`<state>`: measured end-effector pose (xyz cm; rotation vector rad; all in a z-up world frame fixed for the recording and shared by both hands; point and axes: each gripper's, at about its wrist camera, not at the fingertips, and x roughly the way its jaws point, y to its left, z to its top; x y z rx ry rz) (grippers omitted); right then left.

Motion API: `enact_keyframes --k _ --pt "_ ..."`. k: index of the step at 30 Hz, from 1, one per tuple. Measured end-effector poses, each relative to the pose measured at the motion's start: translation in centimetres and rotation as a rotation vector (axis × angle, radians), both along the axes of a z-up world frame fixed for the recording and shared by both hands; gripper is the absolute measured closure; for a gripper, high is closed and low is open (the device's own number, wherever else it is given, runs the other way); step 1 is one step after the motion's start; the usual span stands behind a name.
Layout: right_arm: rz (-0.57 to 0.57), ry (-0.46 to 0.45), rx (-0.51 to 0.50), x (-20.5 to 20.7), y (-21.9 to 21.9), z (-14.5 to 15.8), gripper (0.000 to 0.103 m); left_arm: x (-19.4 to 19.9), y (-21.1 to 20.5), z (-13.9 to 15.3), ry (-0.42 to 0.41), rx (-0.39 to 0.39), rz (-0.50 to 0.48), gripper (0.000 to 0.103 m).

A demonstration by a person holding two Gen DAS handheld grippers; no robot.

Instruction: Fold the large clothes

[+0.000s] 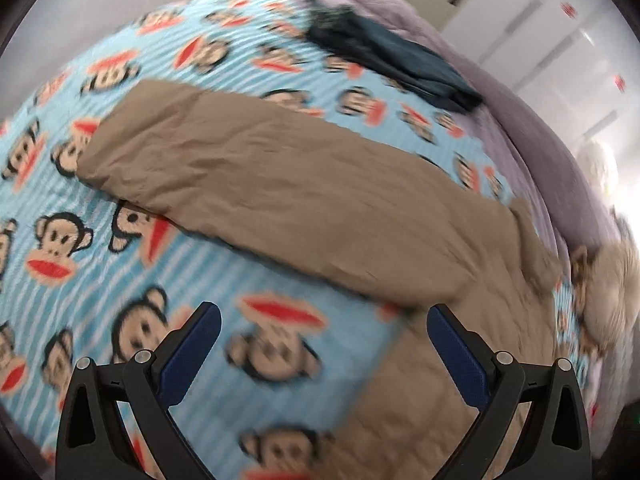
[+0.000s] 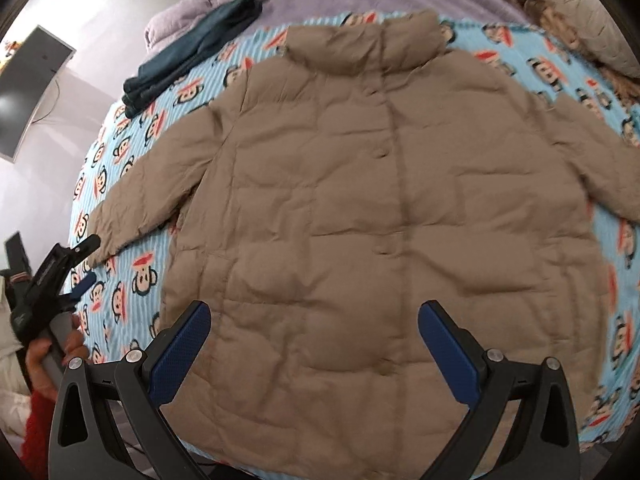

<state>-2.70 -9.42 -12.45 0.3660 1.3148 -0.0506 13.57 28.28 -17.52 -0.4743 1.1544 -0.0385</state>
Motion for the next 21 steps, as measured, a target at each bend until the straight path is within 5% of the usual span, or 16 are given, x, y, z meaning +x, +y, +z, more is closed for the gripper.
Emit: enact_keyframes --k 7,16,17,18,20,21 --pt "0.02 0.022 0.023 3.5 4.0 -3.6 0.0 4.0 6.2 -7.2 0.034 -0.145 0.148 0.0" --pt "0.054 -0.004 0.005 7.8 6.9 -5.9 0.0 8.8 6.4 -7.0 -0.094 -0.171 0.226 0.0" --pt "0.059 -0.016 0.007 8.3 7.2 -6.0 0.0 9.2 6.3 -6.8 -0.106 -0.162 0.235 0.01" --pt "0.061 -0.023 0.007 8.7 7.4 -6.0 0.0 9.5 6.4 -6.6 -0.115 -0.146 0.235 0.039" --pt "0.067 -0.043 0.011 9.8 7.8 -6.1 0.0 10.6 6.2 -6.8 -0.107 -0.169 0.18 0.082" --pt "0.07 -0.055 0.017 10.4 7.9 -6.1 0.0 10.7 6.2 -6.7 -0.111 -0.187 0.167 0.091"
